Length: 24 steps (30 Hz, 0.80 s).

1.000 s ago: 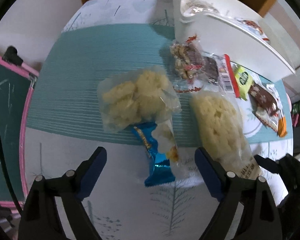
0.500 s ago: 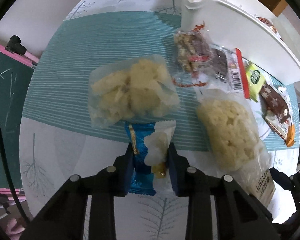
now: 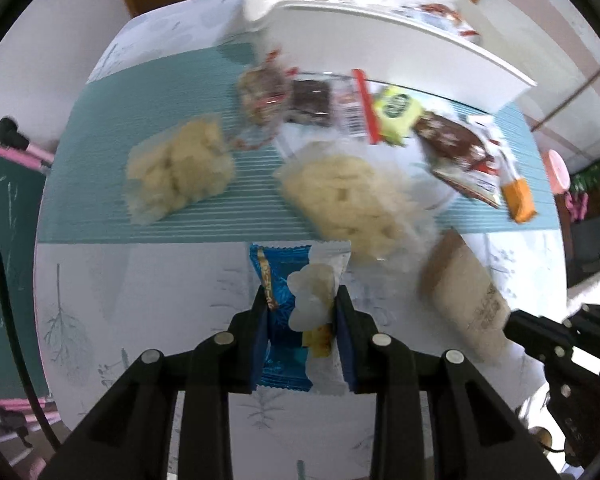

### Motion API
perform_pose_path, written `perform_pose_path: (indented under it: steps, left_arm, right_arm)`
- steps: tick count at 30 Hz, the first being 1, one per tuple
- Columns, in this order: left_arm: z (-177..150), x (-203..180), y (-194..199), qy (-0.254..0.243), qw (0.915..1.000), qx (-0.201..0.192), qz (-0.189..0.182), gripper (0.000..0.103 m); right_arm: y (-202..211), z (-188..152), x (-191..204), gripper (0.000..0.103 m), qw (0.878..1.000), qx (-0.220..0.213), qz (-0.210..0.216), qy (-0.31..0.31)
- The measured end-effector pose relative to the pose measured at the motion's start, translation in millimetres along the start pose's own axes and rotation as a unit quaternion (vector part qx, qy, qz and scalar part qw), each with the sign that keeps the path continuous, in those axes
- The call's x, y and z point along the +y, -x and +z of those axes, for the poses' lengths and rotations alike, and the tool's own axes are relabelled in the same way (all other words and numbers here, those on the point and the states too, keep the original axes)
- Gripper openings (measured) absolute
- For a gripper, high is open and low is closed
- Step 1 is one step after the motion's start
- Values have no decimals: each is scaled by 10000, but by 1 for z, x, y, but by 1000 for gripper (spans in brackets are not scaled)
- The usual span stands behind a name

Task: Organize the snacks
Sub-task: 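Grasp the blue wrapper with the left tool while the right tool grasps the beige biscuit pack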

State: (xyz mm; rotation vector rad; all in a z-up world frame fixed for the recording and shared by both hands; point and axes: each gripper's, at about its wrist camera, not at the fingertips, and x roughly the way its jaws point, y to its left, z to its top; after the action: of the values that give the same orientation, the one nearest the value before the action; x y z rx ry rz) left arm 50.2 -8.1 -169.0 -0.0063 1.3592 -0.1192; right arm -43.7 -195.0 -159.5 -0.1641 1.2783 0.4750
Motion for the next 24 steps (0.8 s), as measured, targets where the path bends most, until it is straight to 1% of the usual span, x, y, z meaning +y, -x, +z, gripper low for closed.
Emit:
perform_pose_path:
  steps: [1,3,6,7,8,9,11,12,13,14,15,16,18,24]
  left_arm:
    - [-3,-4,-1,-46,10000,-5,-1,28]
    - [-5,-12,-2,-93,9999,32,-50,28]
    - [-5,-14,-4,-138,9998,101,-99,28]
    - [-4,-13,-5,-148,9998,121,-114,28]
    - [-5,-14,-6,-155,9997,146,-128,28]
    - [-6,-14,-7,-148,9996,170,-143,28]
    - [-9,-15,-11,-101,9996,193,-171,28]
    - [-9,-11,-13,-77,9996,206,-190,28]
    - [-7,-7,-16,-53,9995,217,-210,28]
    - [-8,-7,-16,-27,9995,232,-231,28]
    - [-7,-3,-18,-20,9994,238,-243,28]
    - [-8,-1,-19,-19,9994,241,-244,28]
    - [-10,3,-18,-11,9994,240,-244,28]
    - [-10,16,-16,105,9993,241,-266,28]
  right_arm:
    - [-3,-2,-2,0,10000,21,-28,-44]
    - [-13,-3,-9,0,9997,104,50,-217]
    - [-17,-8,-17,0,9992,133,123,-360]
    - [-18,-8,-18,0,9989,143,204,-406]
    - [-18,-10,-22,0,9977,143,398,-522]
    - [-18,-10,-25,0,9968,140,498,-616]
    - [-21,-11,-31,4,9950,157,586,-790]
    - [-22,-10,-32,13,9950,148,562,-808]
    - [-24,-9,-32,31,9956,121,495,-790]
    - [-25,-8,-29,40,9968,73,396,-688]
    - [-26,-7,-27,53,9976,37,364,-594]
    - [-27,-5,-24,63,9982,-4,356,-486]
    - [-28,-1,-14,70,9994,-91,264,-197]
    - [-53,16,10,73,9980,8,-328,533]
